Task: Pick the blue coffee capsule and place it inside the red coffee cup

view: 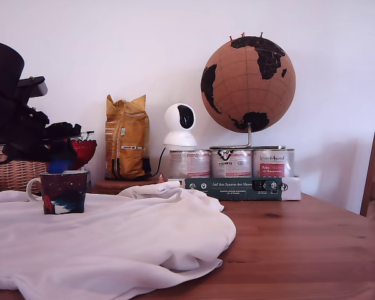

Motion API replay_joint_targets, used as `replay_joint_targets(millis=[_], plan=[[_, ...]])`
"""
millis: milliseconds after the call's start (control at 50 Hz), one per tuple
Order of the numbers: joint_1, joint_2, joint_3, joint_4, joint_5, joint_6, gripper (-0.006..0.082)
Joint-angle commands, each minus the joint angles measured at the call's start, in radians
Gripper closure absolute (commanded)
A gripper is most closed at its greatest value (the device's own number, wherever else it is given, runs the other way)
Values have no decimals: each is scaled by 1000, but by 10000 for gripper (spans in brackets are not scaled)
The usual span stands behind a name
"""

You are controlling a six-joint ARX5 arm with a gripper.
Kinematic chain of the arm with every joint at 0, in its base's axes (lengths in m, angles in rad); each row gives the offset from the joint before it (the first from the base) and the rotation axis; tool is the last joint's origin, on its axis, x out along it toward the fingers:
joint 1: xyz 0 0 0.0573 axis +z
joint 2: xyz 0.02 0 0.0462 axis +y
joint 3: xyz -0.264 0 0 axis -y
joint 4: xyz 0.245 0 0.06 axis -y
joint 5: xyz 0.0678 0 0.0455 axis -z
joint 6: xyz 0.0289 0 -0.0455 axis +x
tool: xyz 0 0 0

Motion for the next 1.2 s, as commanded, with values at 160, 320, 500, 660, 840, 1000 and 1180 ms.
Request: replay_joint_targets(millis=[160,320,500,660,840,1000,1180], plan=[[7,9,18,1,2,11,208],[8,-53,18,-35,5,26,360],[14,-200,18,-135,5,80,747],[26,-346,18,-238,5,108,789],[40,-494,18,-362,5,108,789],[41,-608,18,-474,0,89,789],[40,-707,18,-580,-20,87,789]])
